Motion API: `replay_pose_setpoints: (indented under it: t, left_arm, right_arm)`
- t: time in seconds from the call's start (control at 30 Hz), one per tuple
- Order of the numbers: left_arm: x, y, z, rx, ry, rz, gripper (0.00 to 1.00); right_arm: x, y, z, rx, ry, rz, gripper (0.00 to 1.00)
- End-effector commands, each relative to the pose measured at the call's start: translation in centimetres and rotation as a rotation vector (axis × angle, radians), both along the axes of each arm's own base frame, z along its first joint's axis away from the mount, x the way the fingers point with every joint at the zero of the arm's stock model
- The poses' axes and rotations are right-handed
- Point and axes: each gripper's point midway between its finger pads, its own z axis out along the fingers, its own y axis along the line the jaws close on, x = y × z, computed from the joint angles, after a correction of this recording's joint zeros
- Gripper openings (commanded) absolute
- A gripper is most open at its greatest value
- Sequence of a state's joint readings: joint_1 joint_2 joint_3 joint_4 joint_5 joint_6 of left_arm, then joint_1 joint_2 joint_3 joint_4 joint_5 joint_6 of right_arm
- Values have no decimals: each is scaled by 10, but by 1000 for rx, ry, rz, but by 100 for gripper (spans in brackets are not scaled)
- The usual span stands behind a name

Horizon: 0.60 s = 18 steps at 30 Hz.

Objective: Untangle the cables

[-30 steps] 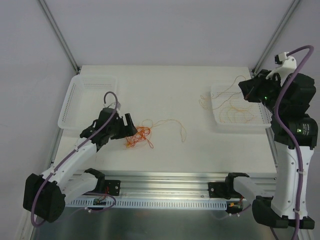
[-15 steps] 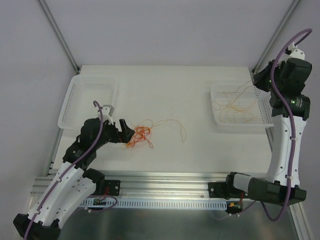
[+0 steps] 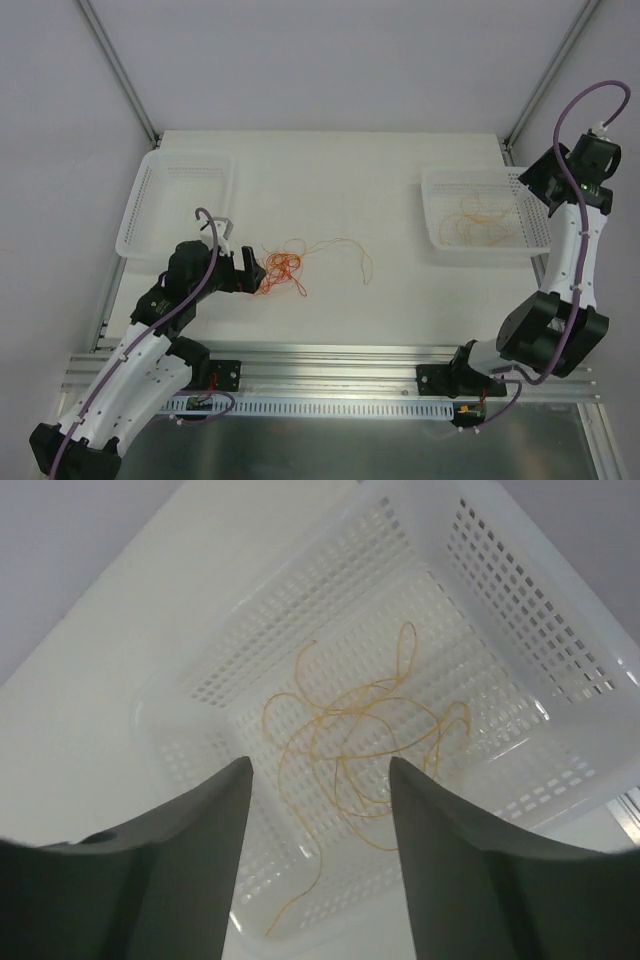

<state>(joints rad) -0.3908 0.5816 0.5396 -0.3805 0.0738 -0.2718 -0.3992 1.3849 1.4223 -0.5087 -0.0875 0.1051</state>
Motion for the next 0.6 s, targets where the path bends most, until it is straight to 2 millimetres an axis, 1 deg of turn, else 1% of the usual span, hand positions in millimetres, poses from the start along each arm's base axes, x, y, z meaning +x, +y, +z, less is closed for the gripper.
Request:
replay_pose_setpoints:
  t: [0.0, 0.07, 0.1, 0.13, 0.2, 0.23, 0.27, 0.3, 0.33, 0.37, 0.4, 0.43, 0.47, 0.5, 0.53, 0.57]
  left_arm:
    - [5, 1, 2, 17, -10, -6, 99]
    - [5, 1, 1, 19, -2, -8, 99]
    - [5, 0, 0, 17, 0, -8, 99]
    - [4, 0, -1, 16, 4, -10, 99]
    - [4, -1, -2, 12, 11, -11, 99]
    - [4, -2, -3, 10, 17, -15, 99]
    - [3, -3, -5, 9, 27, -22, 99]
    - [3, -5, -5, 6, 34, -28, 99]
    - [3, -6, -6, 4, 43, -32, 99]
    - [3, -7, -9, 4, 61, -34, 99]
    - [3, -10, -7, -6, 64, -43, 99]
    - [3, -11, -7, -15, 74, -43, 99]
    - [4, -13, -10, -15, 94, -47, 99]
    - [5, -15, -9, -20, 102, -51, 98]
    - [6, -15, -10, -18, 111, -48, 98]
    - [9, -16, -12, -11, 133, -45, 97]
  right_arm:
    - [1, -13, -20, 28, 87, -59, 64]
    - [-6, -11, -16, 22, 108, -83, 80]
    - [-10, -13, -12, -7, 113, -100, 90]
    - [-15, -4, 0, -30, 93, -82, 93]
    - [-17, 12, 8, -38, 75, -22, 95]
    - [-18, 26, 10, -40, 71, 18, 95]
    - [-20, 44, 19, -22, 39, 87, 95]
    - [-21, 66, 18, -10, 29, 153, 95]
    - [-23, 79, 19, 3, 19, 191, 95]
    - [-29, 96, 25, 21, -11, 240, 95]
    - [-31, 111, 24, 40, -20, 279, 95]
    - [-33, 138, 14, 74, -18, 346, 95]
    - [-37, 156, 11, 98, -24, 394, 95]
    - [-43, 186, 17, 110, -60, 478, 94]
    - [-50, 203, -2, 154, -28, 505, 94]
    - [-55, 220, -6, 175, -26, 547, 94]
